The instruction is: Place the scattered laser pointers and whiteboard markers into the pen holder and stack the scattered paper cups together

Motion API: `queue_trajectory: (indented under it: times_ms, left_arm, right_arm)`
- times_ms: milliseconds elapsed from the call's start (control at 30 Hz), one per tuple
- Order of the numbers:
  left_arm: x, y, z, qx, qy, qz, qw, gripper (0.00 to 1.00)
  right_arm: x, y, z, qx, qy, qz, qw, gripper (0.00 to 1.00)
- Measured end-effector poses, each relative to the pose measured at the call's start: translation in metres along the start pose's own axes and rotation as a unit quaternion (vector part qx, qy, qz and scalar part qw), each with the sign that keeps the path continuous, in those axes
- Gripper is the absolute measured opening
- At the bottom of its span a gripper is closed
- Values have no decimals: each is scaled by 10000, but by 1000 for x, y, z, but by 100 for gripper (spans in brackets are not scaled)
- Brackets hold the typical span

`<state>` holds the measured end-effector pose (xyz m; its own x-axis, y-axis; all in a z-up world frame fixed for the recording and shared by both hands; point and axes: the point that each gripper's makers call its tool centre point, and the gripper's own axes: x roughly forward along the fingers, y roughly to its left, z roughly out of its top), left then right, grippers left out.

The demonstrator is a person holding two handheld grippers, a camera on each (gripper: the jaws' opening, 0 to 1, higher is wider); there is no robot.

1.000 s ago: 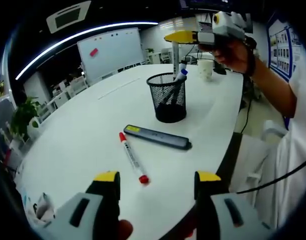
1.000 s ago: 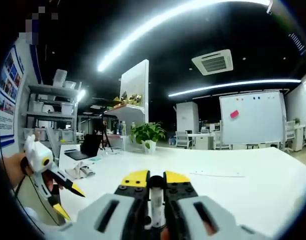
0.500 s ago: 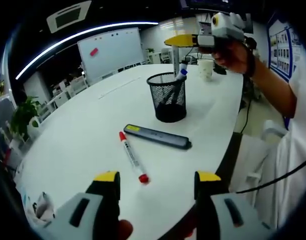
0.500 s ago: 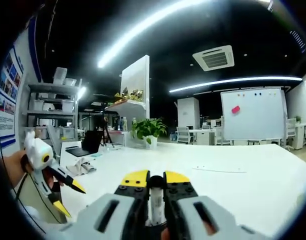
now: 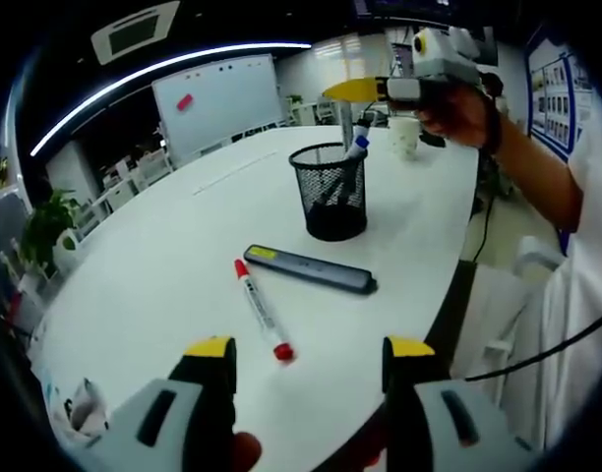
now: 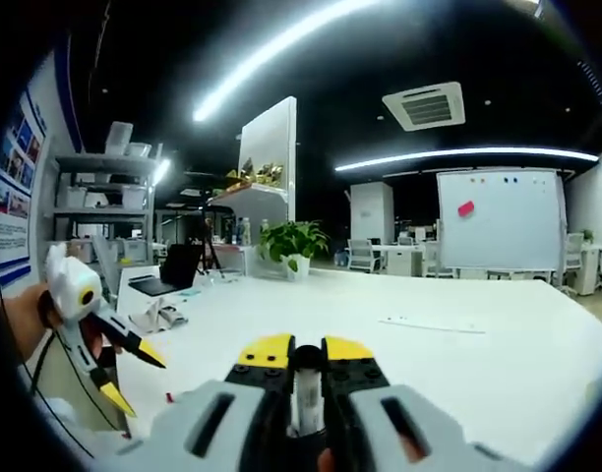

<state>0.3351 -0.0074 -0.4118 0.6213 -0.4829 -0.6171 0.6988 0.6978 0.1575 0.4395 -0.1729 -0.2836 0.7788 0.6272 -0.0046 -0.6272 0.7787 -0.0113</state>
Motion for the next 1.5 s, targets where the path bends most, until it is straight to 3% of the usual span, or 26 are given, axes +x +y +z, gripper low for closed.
queue_trajectory:
  times_ms: [633, 1500]
  left_arm:
    - [-1, -3, -1, 10, 14, 5, 10000, 60]
    - [4, -2, -2, -10, 47, -33, 10000, 60]
  right_arm:
    - [3, -2, -19, -9, 408, -32, 9992, 11]
    - [3, -8, -30, 72, 568, -109, 9983, 11]
